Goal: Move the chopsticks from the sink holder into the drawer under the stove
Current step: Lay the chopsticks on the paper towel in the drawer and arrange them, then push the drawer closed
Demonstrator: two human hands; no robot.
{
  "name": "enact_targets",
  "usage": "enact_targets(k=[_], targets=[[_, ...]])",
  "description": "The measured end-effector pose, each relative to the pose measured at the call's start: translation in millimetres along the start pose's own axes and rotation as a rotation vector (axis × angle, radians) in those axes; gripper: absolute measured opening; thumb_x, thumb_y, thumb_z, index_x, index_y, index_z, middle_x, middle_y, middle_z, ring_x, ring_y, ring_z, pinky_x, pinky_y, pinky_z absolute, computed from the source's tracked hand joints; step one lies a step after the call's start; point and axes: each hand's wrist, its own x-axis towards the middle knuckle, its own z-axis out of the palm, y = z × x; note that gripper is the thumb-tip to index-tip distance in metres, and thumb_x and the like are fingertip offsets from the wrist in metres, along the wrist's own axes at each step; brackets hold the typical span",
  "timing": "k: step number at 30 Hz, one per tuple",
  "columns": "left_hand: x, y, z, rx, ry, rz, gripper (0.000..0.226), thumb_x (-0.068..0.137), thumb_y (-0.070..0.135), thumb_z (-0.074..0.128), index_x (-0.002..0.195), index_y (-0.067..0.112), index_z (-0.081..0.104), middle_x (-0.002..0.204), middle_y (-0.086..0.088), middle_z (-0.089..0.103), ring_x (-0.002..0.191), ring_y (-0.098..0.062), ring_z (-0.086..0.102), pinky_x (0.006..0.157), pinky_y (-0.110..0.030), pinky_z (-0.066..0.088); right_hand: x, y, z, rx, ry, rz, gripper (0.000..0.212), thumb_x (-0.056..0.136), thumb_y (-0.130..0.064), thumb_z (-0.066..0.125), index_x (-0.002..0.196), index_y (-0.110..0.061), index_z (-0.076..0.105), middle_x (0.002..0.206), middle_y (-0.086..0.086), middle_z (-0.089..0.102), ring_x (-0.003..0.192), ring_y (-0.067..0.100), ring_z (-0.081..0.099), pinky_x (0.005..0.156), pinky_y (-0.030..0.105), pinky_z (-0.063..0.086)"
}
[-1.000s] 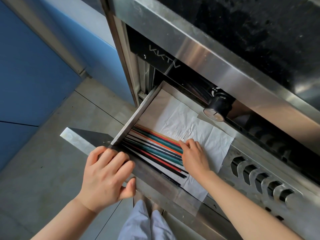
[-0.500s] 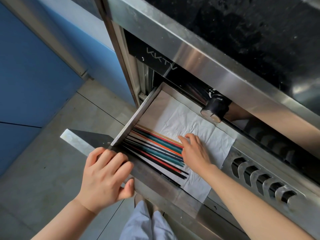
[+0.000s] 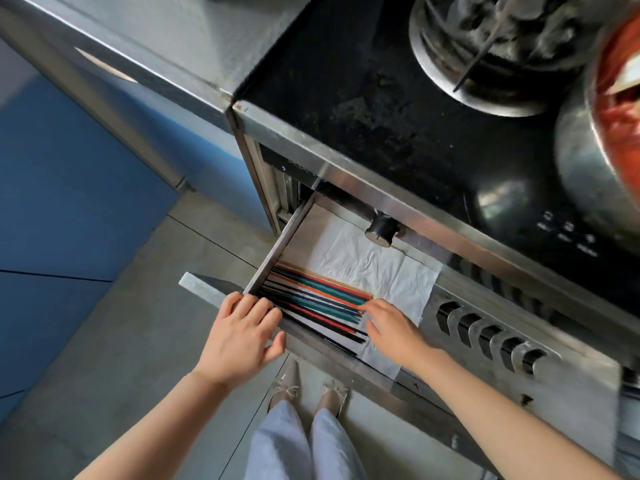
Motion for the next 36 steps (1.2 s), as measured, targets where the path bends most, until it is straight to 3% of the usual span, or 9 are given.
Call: enact_targets(k=[6, 10, 13, 18, 23, 26, 29, 33, 36], targets=[[12.9, 15.2, -35.5, -0.079, -0.261, -0.152, 0.039, 0.09, 0.037, 0.033, 0.076, 0.017, 0.063, 0.08, -0.002, 0.066, 0.089, -0.027, 0.061, 0.104, -0.042, 0.038, -71.9, -36.6, -27.3, 0.164, 0.09, 0.124, 0.036, 0.096, -0.014, 0.045, 0.131, -0.016, 0.052, 0.132, 0.003, 0.054, 0.121, 0.019, 0.053, 0.103, 0.028, 0.039], [14.1, 22.0, -45.9, -0.088, -0.435, -0.178, 0.035, 0.096, 0.035, 0.036, 0.101, 0.018, 0.066, 0.116, 0.0, 0.064, 0.129, -0.022, 0.044, 0.118, -0.042, 0.019, -115.5, -61.9, -37.7, 0.263, 0.215, 0.17, 0.035, 0.094, -0.011, 0.048, 0.128, -0.012, 0.055, 0.129, 0.005, 0.057, 0.119, 0.02, 0.054, 0.102, 0.027, 0.038], [9.4, 25.8, -55.8, -0.199, -0.447, -0.155, 0.038, 0.097, 0.029, 0.045, 0.128, 0.014, 0.059, 0.146, -0.004, 0.049, 0.141, -0.021, 0.032, 0.119, -0.036, 0.018, -138.8, -77.4, -36.9, 0.423, 0.335, 0.258, 0.029, 0.091, -0.007, 0.053, 0.119, -0.006, 0.062, 0.117, 0.01, 0.065, 0.107, 0.022, 0.061, 0.094, 0.029, 0.045], [-5.9, 44.3, -78.5, -0.583, -0.237, -0.347, 0.027, 0.087, 0.009, 0.06, 0.114, 0.011, 0.064, 0.119, -0.004, 0.062, 0.111, -0.023, 0.057, 0.09, -0.03, 0.045, -172.0, -90.5, -19.2, 1.041, 0.444, 0.608, 0.013, 0.092, -0.004, 0.054, 0.098, -0.005, 0.065, 0.092, 0.013, 0.069, 0.091, 0.027, 0.065, 0.086, 0.038, 0.05], [-1.4, 64.0, -77.5, -1.094, -0.273, -1.058, 0.009, 0.089, 0.006, 0.061, 0.097, 0.01, 0.062, 0.096, -0.014, 0.069, 0.077, -0.025, 0.068, 0.075, -0.034, 0.053, -196.1, -90.9, -6.3, 1.648, 0.435, 0.885, 0.016, 0.094, -0.009, 0.051, 0.105, 0.0, 0.06, 0.086, 0.014, 0.067, 0.088, 0.03, 0.063, 0.077, 0.034, 0.051], [1.1, 72.5, -68.5, -1.507, -0.375, -1.414, 0.009, 0.093, 0.007, 0.059, 0.101, 0.003, 0.057, 0.097, -0.012, 0.06, 0.073, -0.026, 0.067, 0.062, -0.033, 0.055, -198.6, -84.3, 0.7, 1.988, 0.37, 0.989, 0.023, 0.098, -0.015, 0.047, 0.114, 0.0, 0.05, 0.1, 0.019, 0.063, 0.103, 0.035, 0.059, 0.088, 0.039, 0.047], [3.6, 76.8, -62.3, -1.649, -0.389, -1.528, 0.025, 0.095, 0.011, 0.059, 0.115, 0.0, 0.052, 0.11, -0.015, 0.057, 0.076, -0.033, 0.066, 0.053, -0.034, 0.061, -192.4, -73.0, 3.0, 2.279, 0.401, 1.104, 0.039, 0.098, -0.016, 0.049, 0.131, 0.0, 0.036, 0.126, 0.029, 0.051, 0.119, 0.043, 0.051, 0.097, 0.048, 0.043], [12.8, 78.8, -53.5, -1.79, -0.328, -1.581, 0.038, 0.099, 0.01, 0.052, 0.134, 0.0, 0.04, 0.125, -0.027, 0.053, 0.08, -0.041, 0.063, 0.075, -0.052, 0.06, -174.3, -55.4, -6.0, 2.422, 0.526, 1.145, 0.019, 0.098, -0.013, 0.048, 0.115, -0.006, 0.042, 0.133, 0.031, 0.043, 0.102, 0.046, 0.056, 0.101, 0.057, 0.041], [19.5, 78.5, -48.9, -1.818, -0.303, -1.594, 0.027, 0.099, 0.0, 0.045, 0.125, -0.005, 0.044, 0.129, -0.032, 0.055, 0.085, -0.04, 0.064, 0.08, -0.052, 0.057, -165.4, -44.1, -10.1, 2.456, 0.48, 1.165, 0.018, 0.1, -0.011, 0.042, 0.095, 0.006, 0.044, 0.139, 0.034, 0.04, 0.124, 0.048, 0.045, 0.107, 0.058, 0.033]])
